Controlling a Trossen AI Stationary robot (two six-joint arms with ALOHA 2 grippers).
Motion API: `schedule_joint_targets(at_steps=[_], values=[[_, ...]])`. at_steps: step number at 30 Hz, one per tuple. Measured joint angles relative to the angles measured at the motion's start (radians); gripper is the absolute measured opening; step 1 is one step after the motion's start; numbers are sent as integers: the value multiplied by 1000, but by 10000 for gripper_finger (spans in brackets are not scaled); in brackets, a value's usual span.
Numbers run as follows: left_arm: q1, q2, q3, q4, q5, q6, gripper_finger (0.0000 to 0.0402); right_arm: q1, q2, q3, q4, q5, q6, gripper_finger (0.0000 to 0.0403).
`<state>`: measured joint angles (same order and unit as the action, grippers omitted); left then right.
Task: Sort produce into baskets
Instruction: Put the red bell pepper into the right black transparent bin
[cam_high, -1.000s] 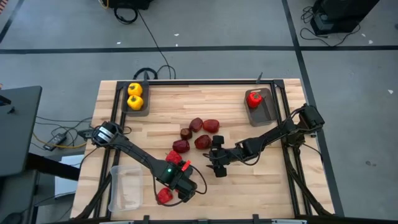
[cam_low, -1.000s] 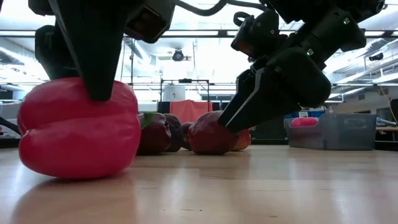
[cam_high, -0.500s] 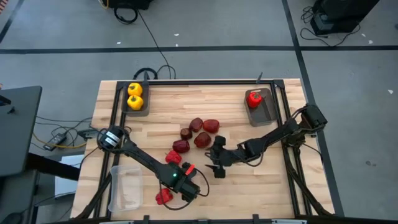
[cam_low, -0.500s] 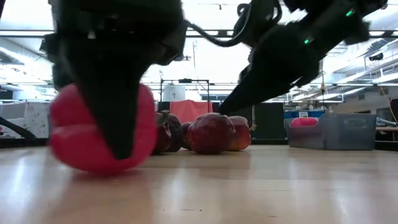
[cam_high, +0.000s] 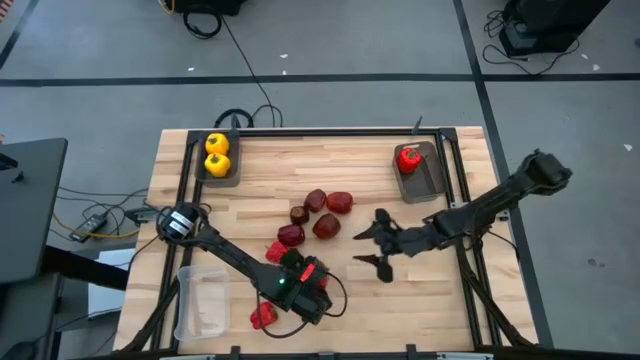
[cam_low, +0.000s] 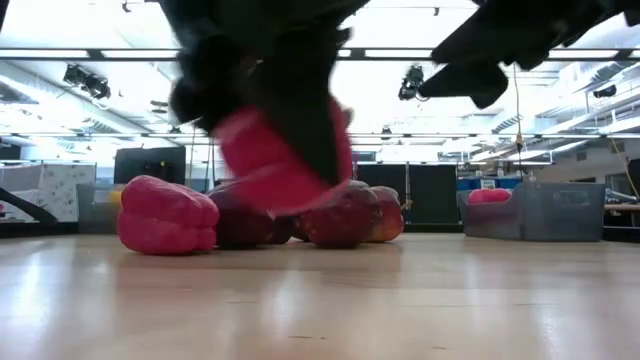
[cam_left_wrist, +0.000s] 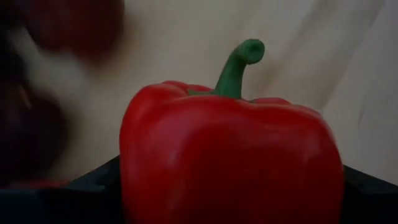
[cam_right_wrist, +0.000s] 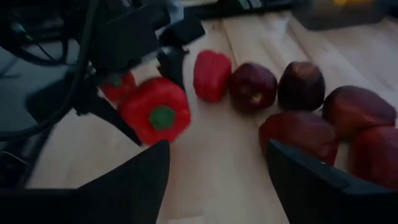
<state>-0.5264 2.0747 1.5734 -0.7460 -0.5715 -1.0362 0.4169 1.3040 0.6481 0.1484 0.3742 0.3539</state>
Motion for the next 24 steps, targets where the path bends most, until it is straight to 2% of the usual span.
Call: schedule_joint_targets(at_steps=[4, 8, 10, 12, 15, 24], values=[[1, 0, 1, 143, -171, 171, 310, 21, -117, -43, -8, -4, -15, 254], [4, 0, -5, 293, -275, 356, 310, 56, -192, -57, -31, 5, -117, 234], [7, 0, -5, 356, -307, 453, 310, 75, -213, -58, -38, 56, -148, 224], [13, 0, -6, 406, -335, 516, 310, 91, -233, -57, -50, 92, -163, 215], [21, 0, -6, 464, -372, 577, 312, 113, -240, -57, -47, 83, -175, 203], [63, 0, -6, 666, -369, 755, 314, 160, -153, -57, 81, 59, -265, 190]])
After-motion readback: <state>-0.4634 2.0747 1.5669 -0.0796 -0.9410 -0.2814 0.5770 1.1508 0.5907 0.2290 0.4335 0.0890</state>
